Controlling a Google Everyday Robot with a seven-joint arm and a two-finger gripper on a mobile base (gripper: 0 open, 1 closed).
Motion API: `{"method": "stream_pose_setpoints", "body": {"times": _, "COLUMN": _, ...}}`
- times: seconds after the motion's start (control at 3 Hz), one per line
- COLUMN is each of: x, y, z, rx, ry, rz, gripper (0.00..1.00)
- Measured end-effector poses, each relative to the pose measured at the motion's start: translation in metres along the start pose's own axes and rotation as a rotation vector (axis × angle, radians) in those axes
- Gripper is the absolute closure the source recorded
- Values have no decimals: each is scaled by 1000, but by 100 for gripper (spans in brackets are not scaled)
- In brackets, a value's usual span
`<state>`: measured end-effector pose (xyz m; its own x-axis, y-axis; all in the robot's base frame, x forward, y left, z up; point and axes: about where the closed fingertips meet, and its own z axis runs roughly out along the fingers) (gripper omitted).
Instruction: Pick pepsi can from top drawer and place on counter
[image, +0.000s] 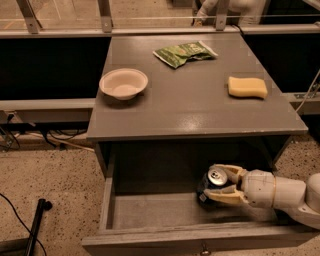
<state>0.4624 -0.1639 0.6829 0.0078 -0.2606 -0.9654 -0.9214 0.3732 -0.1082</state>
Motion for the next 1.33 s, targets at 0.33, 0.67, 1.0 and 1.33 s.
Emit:
{"method": "stream_pose_setpoints", "body": {"times": 0.33, "x": -42, "y": 4, "z": -30, "rx": 22, "ry": -58, "rz": -37, "gripper": 100}}
{"method": "stream_pose_setpoints", "body": {"times": 0.67, "x": -96, "y": 16, "z": -70, "rx": 79, "ry": -49, "rz": -125, "gripper": 100}}
{"method": "stream_pose_setpoints", "body": {"times": 1.0, "x": -141, "y": 16, "z": -103, "rx": 132, "ry": -23, "rz": -179, "gripper": 100}}
{"method": "stream_pose_setpoints", "body": {"times": 1.33, "x": -179, "y": -2, "z": -125, "rx": 140, "ry": 14, "rz": -201, "gripper": 100}}
